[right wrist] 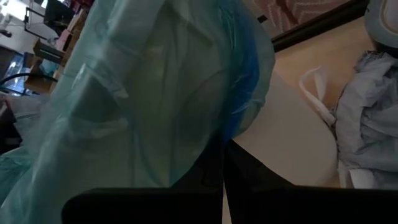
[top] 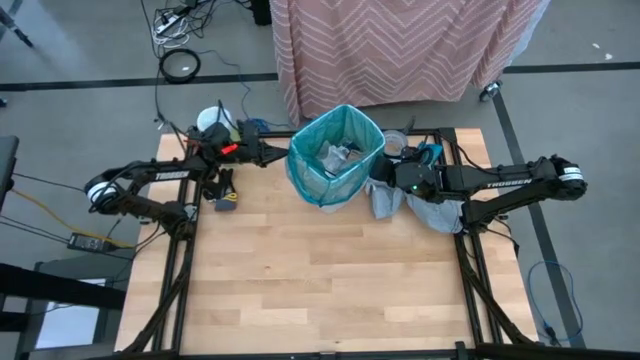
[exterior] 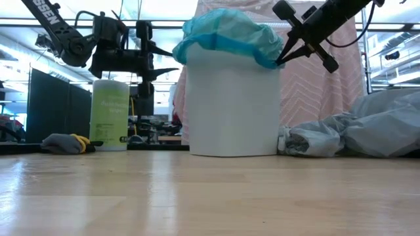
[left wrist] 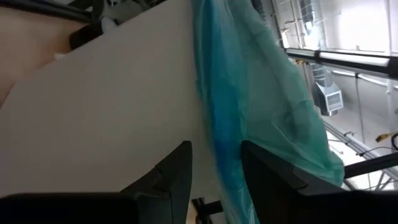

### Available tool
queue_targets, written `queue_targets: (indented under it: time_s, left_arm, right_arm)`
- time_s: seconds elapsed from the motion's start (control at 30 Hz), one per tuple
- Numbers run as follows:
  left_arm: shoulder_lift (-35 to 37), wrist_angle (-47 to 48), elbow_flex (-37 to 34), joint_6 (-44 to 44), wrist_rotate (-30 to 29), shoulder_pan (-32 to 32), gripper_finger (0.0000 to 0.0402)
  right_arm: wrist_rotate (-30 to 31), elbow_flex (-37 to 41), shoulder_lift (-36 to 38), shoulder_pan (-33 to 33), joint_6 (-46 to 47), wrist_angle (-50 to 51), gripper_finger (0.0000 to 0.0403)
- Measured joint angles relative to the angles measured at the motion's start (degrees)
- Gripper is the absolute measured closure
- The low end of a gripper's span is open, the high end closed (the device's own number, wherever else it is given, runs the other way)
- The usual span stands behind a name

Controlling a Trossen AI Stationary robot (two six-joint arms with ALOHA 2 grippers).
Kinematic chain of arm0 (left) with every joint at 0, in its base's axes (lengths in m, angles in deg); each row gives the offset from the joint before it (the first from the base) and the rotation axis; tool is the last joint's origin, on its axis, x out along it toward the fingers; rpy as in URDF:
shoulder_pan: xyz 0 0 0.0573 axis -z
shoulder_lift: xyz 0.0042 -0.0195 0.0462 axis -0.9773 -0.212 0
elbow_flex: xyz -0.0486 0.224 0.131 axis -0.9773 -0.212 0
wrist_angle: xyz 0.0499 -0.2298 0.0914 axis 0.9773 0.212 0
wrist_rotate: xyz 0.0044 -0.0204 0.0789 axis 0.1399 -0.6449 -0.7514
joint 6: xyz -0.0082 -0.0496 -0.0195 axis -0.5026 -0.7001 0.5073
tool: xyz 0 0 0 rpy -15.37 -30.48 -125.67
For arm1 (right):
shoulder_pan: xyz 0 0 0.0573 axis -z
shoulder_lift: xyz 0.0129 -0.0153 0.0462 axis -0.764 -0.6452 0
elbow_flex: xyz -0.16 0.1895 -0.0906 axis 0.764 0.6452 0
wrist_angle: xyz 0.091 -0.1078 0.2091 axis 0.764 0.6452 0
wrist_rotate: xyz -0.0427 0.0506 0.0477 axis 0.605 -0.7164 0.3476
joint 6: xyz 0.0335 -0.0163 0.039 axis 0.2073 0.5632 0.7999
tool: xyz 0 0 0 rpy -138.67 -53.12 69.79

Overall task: Place trash/remove bag and relplace
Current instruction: Close the trash bag

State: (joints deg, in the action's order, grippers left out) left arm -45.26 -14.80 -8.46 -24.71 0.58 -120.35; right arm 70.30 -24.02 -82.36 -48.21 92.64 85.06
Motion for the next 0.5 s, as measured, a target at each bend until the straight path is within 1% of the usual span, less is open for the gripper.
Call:
queue_targets:
  time_s: [0.23, 0.5]
  left_arm:
    - [-1.6, -6.0, 0.0, -1.9, -0.4, 0.4, 0.0254]
    - [-1.7, -6.4, 0.0, -2.7, -0.4, 0.8, 0.0254]
  right_arm:
    - [0.0, 0.0, 0.0, 0.0, -0.1, -0.3, 0.0403]
    - [0.0, 0.0, 0.0, 0.0, -0.5, -0.3, 0.0403]
